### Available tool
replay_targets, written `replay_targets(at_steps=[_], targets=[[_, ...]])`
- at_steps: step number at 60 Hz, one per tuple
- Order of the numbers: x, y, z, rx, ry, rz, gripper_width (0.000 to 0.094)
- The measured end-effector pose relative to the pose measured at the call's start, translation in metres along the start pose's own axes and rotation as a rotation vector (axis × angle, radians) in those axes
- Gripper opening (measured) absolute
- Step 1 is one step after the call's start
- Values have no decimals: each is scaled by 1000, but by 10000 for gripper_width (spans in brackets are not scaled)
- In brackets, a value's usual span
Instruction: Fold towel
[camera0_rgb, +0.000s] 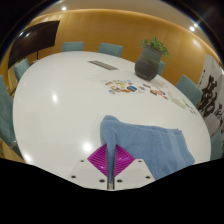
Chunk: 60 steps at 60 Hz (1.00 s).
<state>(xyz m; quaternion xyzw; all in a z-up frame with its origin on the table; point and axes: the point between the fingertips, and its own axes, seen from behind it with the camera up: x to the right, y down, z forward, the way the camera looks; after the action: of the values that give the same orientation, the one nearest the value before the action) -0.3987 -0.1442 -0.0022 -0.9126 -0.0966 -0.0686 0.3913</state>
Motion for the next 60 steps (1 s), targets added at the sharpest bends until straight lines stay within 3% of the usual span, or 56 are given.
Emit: replay_targets(at_steps=[5, 14, 20, 28, 32, 39, 45, 60], targets=[[-27, -20, -8, -7, -113, 86, 60], [-46, -99, -80, 87, -378, 279, 61], [-22, -139, -102, 152, -444, 398, 63], [48, -110, -66, 94, -325, 440, 78], [76, -77, -43, 29, -254, 440, 172], [125, -31, -17, -39, -103, 392, 641], [143, -31, -30, -22, -42, 376, 863], [136, -47, -113, 18, 45, 305, 858]])
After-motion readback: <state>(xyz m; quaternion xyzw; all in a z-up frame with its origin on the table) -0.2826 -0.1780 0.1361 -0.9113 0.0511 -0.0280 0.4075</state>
